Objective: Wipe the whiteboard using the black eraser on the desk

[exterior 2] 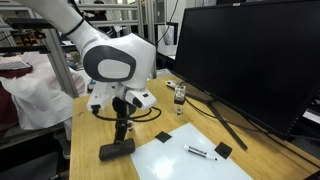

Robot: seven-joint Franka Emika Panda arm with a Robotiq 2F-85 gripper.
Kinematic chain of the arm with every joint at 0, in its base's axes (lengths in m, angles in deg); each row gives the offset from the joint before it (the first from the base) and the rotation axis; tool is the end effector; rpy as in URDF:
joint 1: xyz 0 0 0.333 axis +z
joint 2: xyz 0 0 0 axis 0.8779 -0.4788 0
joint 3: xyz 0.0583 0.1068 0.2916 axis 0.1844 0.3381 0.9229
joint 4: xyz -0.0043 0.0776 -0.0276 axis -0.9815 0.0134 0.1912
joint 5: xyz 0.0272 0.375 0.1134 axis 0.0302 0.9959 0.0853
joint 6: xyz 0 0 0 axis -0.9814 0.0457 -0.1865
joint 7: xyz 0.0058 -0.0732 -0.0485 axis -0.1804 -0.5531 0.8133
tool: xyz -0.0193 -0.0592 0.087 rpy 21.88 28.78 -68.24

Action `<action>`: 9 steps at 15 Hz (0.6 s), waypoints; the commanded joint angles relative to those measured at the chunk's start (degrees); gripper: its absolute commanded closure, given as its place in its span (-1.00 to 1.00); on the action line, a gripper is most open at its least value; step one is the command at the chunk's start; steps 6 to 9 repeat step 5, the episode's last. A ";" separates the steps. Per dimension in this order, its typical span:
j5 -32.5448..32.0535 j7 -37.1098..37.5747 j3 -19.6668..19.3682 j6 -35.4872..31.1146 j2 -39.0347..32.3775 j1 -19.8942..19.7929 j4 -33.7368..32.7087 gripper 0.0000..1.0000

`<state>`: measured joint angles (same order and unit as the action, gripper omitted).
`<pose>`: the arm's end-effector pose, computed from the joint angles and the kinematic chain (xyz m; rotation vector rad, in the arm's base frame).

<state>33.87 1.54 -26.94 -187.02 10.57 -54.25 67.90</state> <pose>0.4748 0.0913 0.2279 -2.9882 0.4121 0.5445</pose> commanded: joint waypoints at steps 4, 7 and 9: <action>-0.13 0.08 0.43 0.09 -0.39 -0.45 -0.31 -1.00; -0.13 0.08 0.43 0.09 -0.41 -0.45 -0.35 -1.00; -0.13 0.08 0.43 0.09 -0.41 -0.45 -0.35 -1.00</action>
